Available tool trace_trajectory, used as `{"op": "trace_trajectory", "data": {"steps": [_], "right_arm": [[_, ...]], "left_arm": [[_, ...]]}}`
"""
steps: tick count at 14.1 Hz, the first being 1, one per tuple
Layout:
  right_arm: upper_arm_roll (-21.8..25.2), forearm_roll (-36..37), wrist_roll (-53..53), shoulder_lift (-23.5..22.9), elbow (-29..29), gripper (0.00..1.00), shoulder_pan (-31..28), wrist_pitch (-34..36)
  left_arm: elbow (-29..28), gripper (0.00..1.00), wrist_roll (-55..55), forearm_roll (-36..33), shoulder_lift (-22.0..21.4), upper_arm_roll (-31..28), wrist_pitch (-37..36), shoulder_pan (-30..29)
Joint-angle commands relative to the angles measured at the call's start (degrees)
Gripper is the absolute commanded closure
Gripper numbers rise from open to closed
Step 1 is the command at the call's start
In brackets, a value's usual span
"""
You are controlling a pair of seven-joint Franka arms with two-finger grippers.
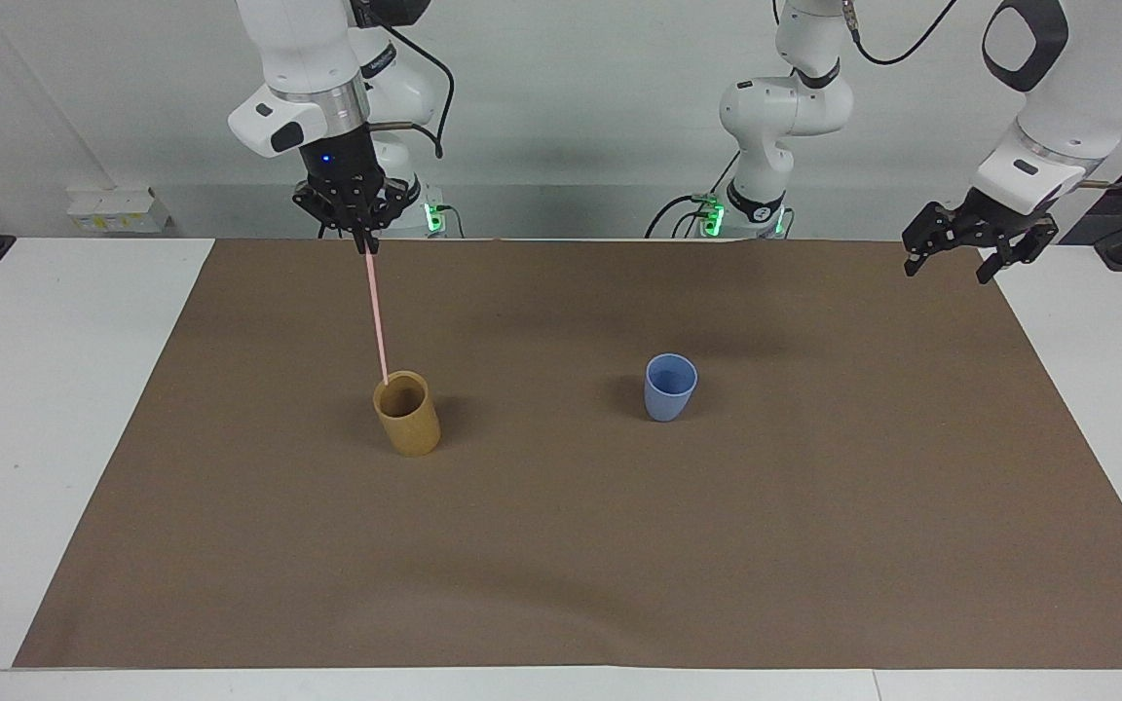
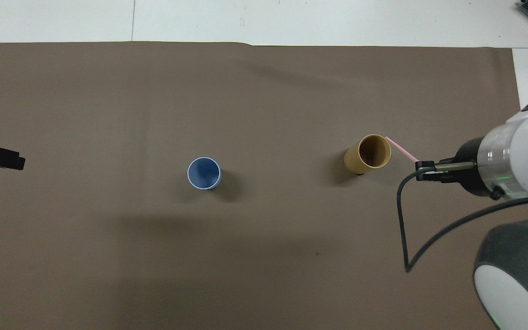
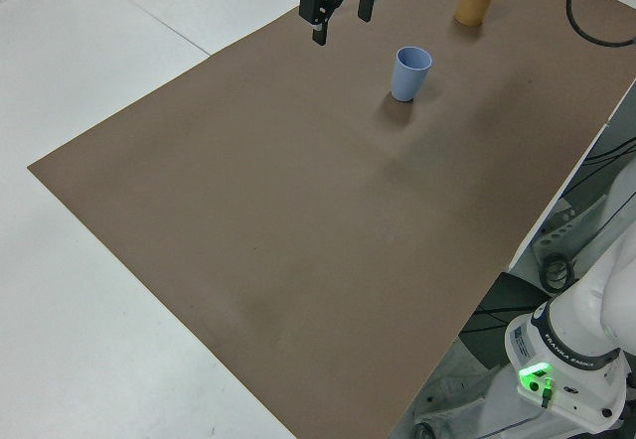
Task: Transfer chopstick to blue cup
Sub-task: 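Grasp the pink stick with the right gripper and lift it from the tan cup, then carry the pink stick with the right gripper over the blue cup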
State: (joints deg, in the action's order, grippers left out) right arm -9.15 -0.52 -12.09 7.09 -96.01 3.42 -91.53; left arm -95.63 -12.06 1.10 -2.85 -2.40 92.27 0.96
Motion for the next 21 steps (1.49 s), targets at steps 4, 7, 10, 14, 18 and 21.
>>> {"op": "trace_trajectory", "data": {"steps": [4, 7, 10, 14, 18, 21], "right_arm": [[-1.05, -10.18, -15.91, -0.68, 4.78, 1.0, 1.93, 5.57], [-1.22, -15.1, -26.64, -0.76, 4.78, 1.0, 5.46, 4.69], [-1.57, -14.86, -37.62, -1.9, 4.96, 1.0, 11.06, 3.91], [-1.75, -16.88, -53.18, -7.95, 9.95, 1.0, 18.28, -0.57], [-1.75, -16.79, -64.53, -14.9, 14.7, 1.0, 24.35, -6.46], [-2.1, -16.88, -72.08, -19.73, 17.52, 1.0, 27.33, -11.62]], "left_arm": [[0.44, 0.0, -0.42, -0.49, -0.41, 0.12, -0.77, -0.26], [0.44, 0.0, -0.42, -0.49, -0.41, 0.12, -0.77, -0.26], [0.44, 0.0, -0.42, -0.49, -0.41, 0.12, -0.77, -0.26], [0.44, 0.0, -0.42, -0.49, -0.32, 0.12, -0.69, -0.26], [0.44, 0.0, -0.42, -0.49, -0.41, 0.12, -0.69, -0.26], [0.44, 0.0, -0.42, -0.49, -0.41, 0.12, -0.69, -0.26]]}}
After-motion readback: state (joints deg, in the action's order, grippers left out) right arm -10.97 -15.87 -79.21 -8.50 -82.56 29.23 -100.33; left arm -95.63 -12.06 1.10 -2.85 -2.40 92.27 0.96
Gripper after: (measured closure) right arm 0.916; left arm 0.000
